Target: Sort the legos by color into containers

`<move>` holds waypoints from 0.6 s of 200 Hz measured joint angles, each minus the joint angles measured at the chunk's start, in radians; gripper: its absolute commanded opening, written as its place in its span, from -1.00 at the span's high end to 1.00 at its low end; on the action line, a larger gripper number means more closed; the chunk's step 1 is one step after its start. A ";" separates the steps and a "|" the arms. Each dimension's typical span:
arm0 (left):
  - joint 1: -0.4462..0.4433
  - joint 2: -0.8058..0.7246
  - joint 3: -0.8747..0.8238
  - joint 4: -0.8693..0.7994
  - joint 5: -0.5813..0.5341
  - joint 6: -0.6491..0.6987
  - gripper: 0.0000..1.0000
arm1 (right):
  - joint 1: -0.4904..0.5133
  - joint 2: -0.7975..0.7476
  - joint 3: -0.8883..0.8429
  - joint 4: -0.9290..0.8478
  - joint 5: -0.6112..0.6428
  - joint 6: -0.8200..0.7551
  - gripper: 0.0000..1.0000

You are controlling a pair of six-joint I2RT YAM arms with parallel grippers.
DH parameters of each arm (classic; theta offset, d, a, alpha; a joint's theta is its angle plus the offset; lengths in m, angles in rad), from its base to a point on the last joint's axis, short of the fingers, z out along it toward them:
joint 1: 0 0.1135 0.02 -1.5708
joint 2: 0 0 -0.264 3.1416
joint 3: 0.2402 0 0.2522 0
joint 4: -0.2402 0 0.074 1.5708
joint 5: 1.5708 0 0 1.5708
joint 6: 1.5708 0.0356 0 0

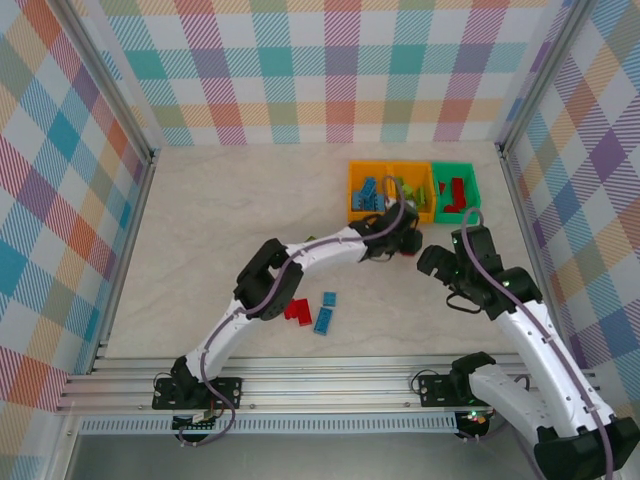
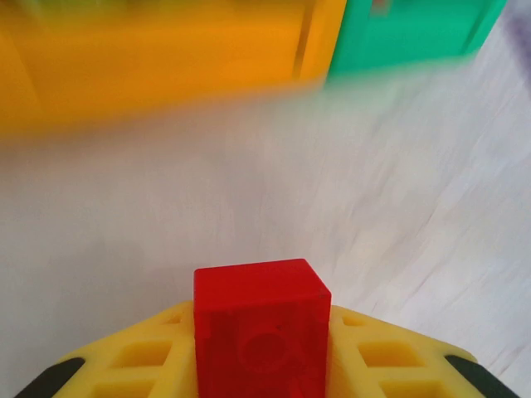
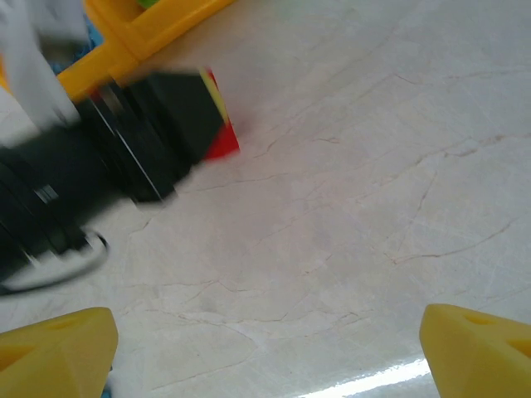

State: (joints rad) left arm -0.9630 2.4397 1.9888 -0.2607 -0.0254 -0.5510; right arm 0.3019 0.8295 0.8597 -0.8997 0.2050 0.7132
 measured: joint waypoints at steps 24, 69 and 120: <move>-0.038 0.002 -0.003 -0.039 -0.002 -0.014 -0.03 | -0.011 -0.002 -0.032 -0.002 -0.044 0.004 -0.88; -0.035 0.001 0.005 -0.062 -0.024 -0.024 -0.43 | -0.014 0.000 -0.040 -0.015 -0.061 0.004 -0.88; -0.022 -0.247 -0.186 -0.040 -0.133 0.041 -0.70 | -0.021 0.073 -0.040 -0.011 -0.056 0.005 -0.86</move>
State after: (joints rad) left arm -0.9852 2.1925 1.8027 -0.3004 -0.1585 -0.5098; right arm 0.2806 0.9024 0.8196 -0.9112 0.1486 0.7181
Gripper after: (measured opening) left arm 0.836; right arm 0.934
